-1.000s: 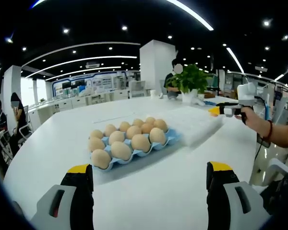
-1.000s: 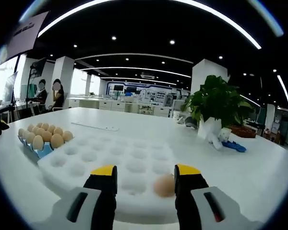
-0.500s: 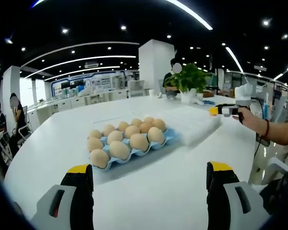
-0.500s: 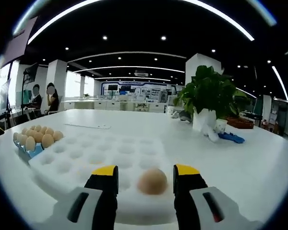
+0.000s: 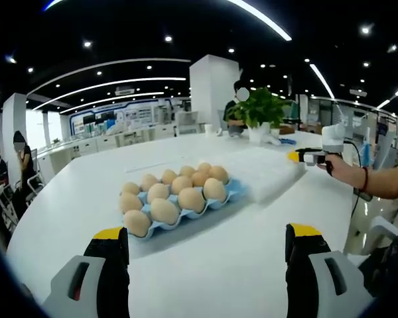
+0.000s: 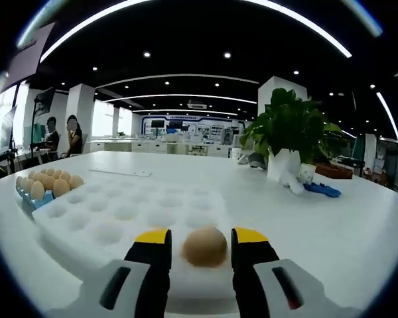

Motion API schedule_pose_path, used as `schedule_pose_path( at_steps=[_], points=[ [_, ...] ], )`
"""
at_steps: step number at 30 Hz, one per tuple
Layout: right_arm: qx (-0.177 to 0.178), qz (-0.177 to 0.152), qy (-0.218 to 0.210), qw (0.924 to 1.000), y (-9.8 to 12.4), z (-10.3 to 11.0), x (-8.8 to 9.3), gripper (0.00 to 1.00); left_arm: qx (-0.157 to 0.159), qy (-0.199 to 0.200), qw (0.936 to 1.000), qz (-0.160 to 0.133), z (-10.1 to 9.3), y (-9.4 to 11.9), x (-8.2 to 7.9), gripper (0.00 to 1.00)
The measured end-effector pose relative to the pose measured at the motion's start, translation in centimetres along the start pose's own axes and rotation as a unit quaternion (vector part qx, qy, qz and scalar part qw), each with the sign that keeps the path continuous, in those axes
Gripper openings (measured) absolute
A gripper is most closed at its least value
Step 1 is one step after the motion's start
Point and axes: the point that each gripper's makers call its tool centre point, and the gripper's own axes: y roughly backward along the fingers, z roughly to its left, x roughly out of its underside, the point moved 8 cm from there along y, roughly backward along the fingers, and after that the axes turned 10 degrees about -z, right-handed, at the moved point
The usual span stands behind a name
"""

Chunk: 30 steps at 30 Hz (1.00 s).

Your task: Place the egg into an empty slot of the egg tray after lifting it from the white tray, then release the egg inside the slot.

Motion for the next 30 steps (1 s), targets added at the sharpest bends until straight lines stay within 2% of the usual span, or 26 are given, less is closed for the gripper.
schedule_pose_path(
  at_steps=[4, 5, 6, 8, 9, 10, 13, 30],
  points=[
    [-0.001, 0.003, -0.014, 0.9999, -0.1, -0.5, 0.1, 0.33, 0.0, 0.001, 1.0, 0.002, 0.1, 0.0, 0.1, 1.0],
    [0.002, -0.006, -0.047, 0.9989, -0.1, -0.3, 0.1, 0.33, 0.0, 0.001, 1.0, 0.003, 0.2, 0.0, 0.1, 1.0],
    [0.001, -0.007, -0.062, 0.9981, 0.0, -0.4, 0.1, 0.33, 0.0, 0.0, 1.0, 0.004, 0.2, 0.0, 0.1, 1.0],
    [0.006, 0.025, -0.021, 0.9995, -0.2, -1.2, 0.8, 0.31, -0.001, -0.001, 1.0, 0.004, 0.2, -0.1, 0.1, 1.0],
    [-0.007, -0.013, -0.018, 0.9997, -0.6, -0.9, 0.4, 0.3, 0.0, -0.001, 1.0, 0.003, 0.1, -0.1, 0.0, 1.0],
    [-0.001, 0.009, -0.024, 0.9997, -0.3, -1.0, 0.8, 0.3, 0.0, -0.001, 1.0, 0.003, 0.1, -0.1, 0.0, 1.0],
    [-0.005, 0.0, -0.025, 0.9997, -0.2, -0.9, 0.7, 0.29, -0.001, -0.001, 1.0, 0.003, 0.2, -0.2, 0.1, 1.0],
    [-0.002, 0.002, -0.013, 0.9999, 0.2, -0.8, 0.3, 0.28, -0.007, 0.003, 0.9999, 0.007, 0.3, 0.1, 0.4, 1.0]
  ],
)
